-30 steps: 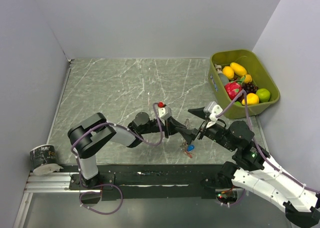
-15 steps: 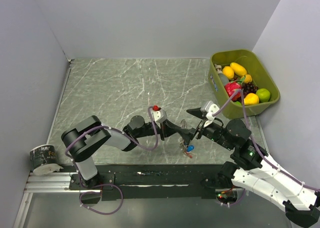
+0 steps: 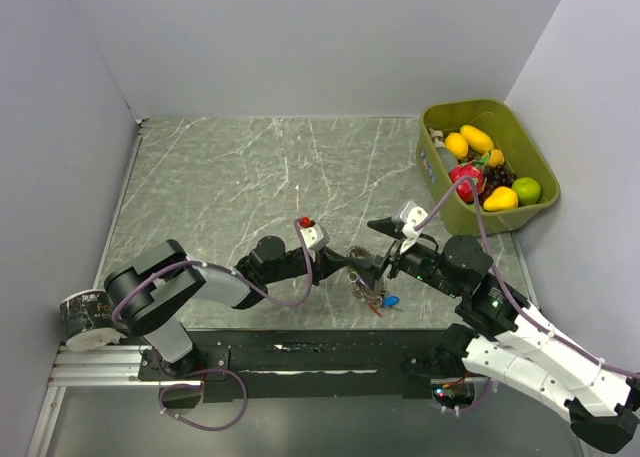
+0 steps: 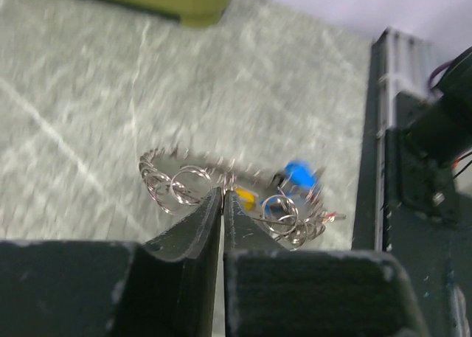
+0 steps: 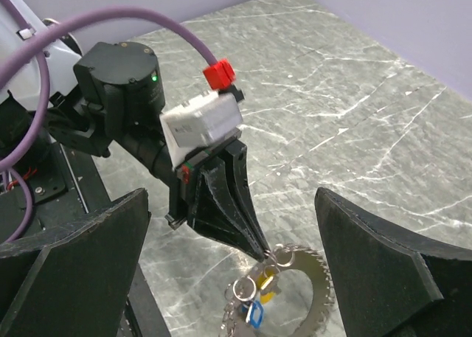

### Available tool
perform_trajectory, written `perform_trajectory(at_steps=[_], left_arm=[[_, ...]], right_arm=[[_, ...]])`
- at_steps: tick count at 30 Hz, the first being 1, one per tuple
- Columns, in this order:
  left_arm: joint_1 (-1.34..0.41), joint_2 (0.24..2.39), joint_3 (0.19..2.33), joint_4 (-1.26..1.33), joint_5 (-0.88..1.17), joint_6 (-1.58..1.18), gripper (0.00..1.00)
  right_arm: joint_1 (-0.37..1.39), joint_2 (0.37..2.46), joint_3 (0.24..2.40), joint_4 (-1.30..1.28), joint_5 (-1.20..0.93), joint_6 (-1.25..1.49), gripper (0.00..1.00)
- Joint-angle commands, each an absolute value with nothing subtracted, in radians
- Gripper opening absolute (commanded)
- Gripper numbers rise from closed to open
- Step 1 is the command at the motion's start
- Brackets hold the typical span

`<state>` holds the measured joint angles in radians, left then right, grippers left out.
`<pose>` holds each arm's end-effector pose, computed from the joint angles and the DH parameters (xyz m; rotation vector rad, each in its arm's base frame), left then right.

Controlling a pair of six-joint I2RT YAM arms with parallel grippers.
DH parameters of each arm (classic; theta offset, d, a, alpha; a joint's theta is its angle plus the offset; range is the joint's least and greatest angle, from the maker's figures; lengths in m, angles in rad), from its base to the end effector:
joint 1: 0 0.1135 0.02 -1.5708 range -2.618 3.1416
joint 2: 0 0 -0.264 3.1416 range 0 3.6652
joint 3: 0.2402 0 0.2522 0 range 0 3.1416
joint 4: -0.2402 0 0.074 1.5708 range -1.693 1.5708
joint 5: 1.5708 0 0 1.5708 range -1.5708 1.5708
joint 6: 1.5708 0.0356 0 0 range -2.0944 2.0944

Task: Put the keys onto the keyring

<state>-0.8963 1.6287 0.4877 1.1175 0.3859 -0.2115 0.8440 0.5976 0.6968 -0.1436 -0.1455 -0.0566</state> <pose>0.1762 -0.2418 0.1769 0.8711 1.4834 -1.1490 0.0949 0.1145 0.3412 -0.8264 1.4438 0.7207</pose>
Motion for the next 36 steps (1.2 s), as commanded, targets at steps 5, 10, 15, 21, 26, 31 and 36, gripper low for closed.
perform_trajectory(at_steps=[5, 10, 15, 21, 26, 31, 36], left_arm=[[-0.896, 1.549, 0.448, 1.005, 0.278, -0.167, 0.25], [-0.897, 1.485, 0.399, 1.012, 0.235, -0.153, 0.5], [-0.896, 1.347, 0.348, 1.008, 0.152, -0.129, 0.73], [-0.897, 1.175, 0.307, 0.962, 0.166, -0.095, 0.96], [-0.897, 1.101, 0.301, 0.914, 0.134, -0.112, 0.96], [-0.896, 1.069, 0.288, 0.853, 0.066, -0.113, 0.96], [-0.897, 1.046, 0.279, 0.819, 0.015, -0.143, 0.96]], right_arm=[[0.841, 0.609, 0.71, -0.115, -0.16, -0.052, 1.0], [0.841, 0.618, 0.715, -0.107, -0.164, -0.051, 1.0], [0.842, 0.623, 0.715, -0.107, -0.164, -0.051, 1.0], [0.839, 0.646, 0.718, -0.087, -0.178, -0.049, 1.0], [0.841, 0.675, 0.726, -0.074, -0.19, -0.048, 1.0], [0.841, 0.678, 0.729, -0.074, -0.193, -0.049, 1.0], [0.841, 0.678, 0.732, -0.075, -0.19, -0.051, 1.0]])
